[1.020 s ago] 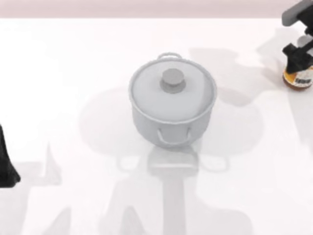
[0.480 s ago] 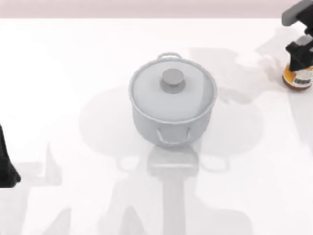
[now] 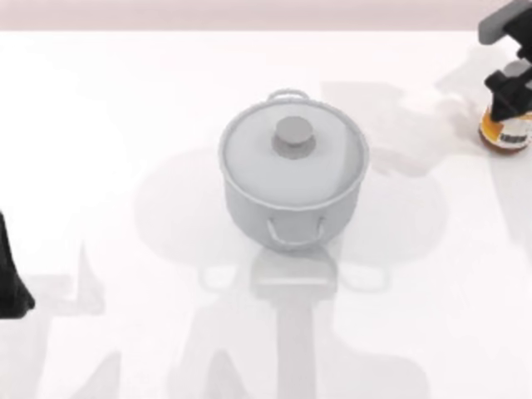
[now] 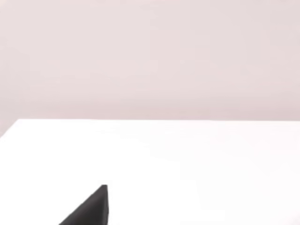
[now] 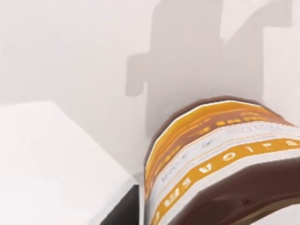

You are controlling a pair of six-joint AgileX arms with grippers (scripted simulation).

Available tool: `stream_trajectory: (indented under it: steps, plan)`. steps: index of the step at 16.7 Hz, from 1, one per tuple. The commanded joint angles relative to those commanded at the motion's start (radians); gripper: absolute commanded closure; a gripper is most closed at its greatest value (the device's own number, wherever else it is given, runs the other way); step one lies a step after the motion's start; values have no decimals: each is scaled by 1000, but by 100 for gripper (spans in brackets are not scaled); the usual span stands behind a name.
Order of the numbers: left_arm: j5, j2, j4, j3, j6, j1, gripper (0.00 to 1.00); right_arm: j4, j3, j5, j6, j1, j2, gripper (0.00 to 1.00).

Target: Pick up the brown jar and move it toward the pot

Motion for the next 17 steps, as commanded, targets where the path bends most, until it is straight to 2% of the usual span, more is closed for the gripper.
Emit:
stream_trajectory:
  steps: [8, 17]
  plan:
    - [0, 0, 0, 0, 0, 0, 0, -2, -15, 0, 1, -2, -16, 100]
    - [0, 0, 0, 0, 0, 0, 0, -43, -392, -5, -3, 2, -444, 100]
